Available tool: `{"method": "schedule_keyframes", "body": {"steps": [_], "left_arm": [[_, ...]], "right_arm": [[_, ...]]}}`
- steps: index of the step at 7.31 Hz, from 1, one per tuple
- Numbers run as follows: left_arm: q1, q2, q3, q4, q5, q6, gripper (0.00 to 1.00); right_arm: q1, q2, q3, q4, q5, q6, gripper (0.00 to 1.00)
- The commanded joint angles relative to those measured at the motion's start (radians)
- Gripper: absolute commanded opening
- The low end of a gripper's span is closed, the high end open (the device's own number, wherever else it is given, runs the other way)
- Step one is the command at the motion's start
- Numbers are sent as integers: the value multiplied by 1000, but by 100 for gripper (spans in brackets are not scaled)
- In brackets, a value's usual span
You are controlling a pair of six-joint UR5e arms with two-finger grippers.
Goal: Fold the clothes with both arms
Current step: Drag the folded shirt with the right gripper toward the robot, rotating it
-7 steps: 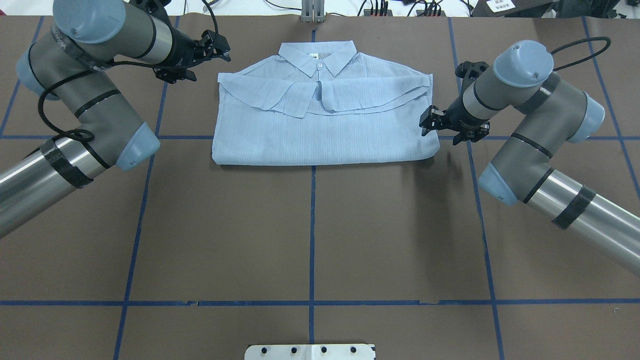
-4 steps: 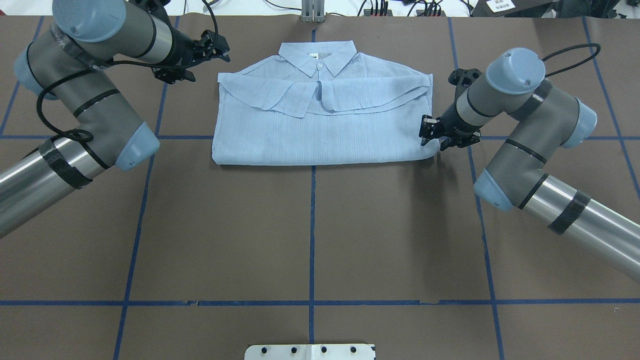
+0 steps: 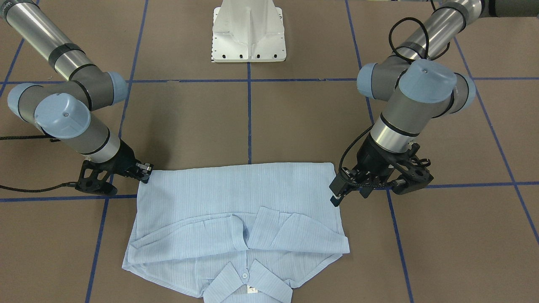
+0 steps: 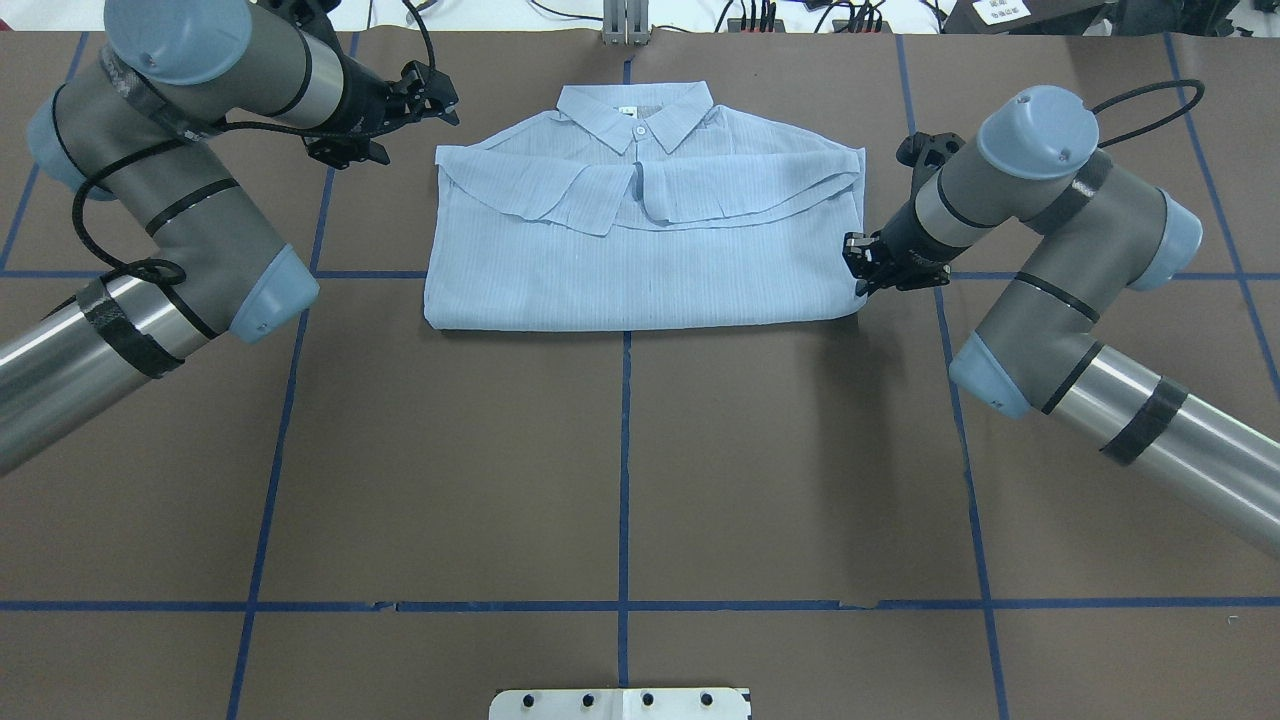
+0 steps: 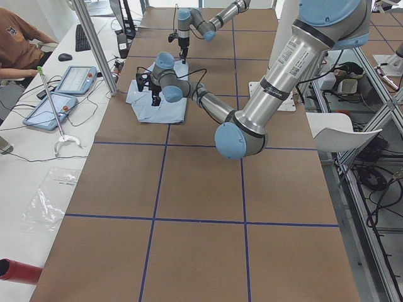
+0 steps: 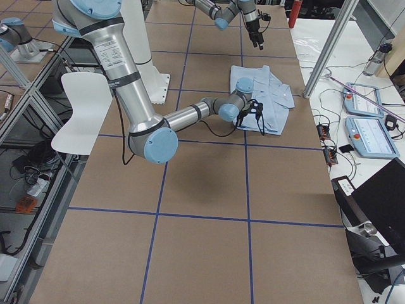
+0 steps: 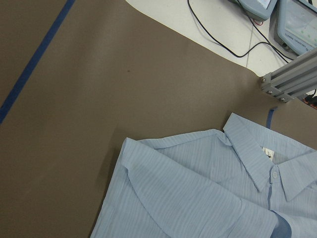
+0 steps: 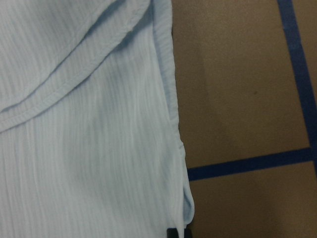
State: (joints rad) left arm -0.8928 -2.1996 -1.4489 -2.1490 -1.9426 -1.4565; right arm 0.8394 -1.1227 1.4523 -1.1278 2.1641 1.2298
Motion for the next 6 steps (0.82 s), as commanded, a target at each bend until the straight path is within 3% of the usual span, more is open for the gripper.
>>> {"method": "schedule_keyframes", "body": {"steps": [1,4,6], "left_arm": [[3,0,-5,0,1,-4,100],[3,41,-71,14,4,-4,100],[3,38,-71,15,5,-5,100]], "right_arm": [[18,-82,113,-6,23,2,0],[-11,-390,437,3,48,0,0],[-179,-495,589,8,49,5,0]]}}
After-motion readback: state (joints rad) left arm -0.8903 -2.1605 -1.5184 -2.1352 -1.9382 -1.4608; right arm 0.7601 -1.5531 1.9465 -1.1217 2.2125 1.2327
